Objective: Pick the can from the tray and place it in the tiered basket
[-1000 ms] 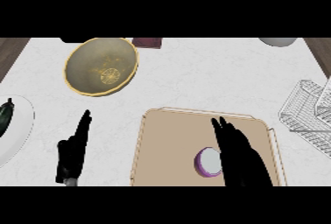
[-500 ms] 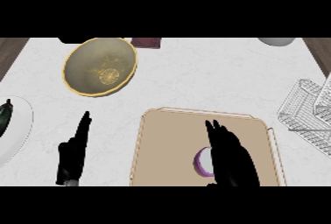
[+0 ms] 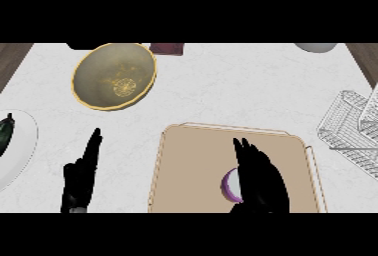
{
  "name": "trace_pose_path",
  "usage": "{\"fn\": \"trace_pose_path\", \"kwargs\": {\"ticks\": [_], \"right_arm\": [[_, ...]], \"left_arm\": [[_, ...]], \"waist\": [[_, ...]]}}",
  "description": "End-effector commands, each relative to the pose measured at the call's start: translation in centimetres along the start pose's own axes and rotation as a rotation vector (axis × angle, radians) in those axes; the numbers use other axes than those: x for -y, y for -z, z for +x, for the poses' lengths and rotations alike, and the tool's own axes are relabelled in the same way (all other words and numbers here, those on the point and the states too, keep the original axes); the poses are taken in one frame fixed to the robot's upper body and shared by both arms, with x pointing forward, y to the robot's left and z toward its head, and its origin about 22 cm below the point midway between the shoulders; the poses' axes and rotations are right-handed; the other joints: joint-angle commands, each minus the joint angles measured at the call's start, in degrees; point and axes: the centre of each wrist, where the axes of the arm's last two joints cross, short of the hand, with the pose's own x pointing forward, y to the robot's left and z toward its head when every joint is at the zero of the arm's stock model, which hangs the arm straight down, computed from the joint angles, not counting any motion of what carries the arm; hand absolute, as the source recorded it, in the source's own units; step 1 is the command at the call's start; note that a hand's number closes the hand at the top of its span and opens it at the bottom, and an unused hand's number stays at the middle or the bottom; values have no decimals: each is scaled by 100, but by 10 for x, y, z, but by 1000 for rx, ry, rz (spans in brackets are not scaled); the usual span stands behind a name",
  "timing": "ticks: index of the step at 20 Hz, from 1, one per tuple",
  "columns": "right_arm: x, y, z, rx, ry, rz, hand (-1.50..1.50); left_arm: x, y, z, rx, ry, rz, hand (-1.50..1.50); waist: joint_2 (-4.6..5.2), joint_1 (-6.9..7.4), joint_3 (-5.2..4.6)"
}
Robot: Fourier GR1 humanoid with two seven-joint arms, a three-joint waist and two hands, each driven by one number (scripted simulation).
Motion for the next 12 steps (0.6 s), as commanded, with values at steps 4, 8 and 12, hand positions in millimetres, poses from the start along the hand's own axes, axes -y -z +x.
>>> {"fn": "trace_pose_path", "kwargs": {"ticks": [4, 8, 12], "right_arm": [[-9, 8, 5, -231, -58, 76, -150], [-9, 18, 4, -225, -46, 87, -150], [-17, 26, -1, -228, -59, 106, -150]], "left_arm": [[0, -15, -13, -30, 3, 0, 0], [11, 17, 6, -28, -26, -15, 0], [19, -8, -15, -36, -10, -20, 0]], "waist": [[10, 23, -21], [32, -48, -21], [26, -14, -19]]}}
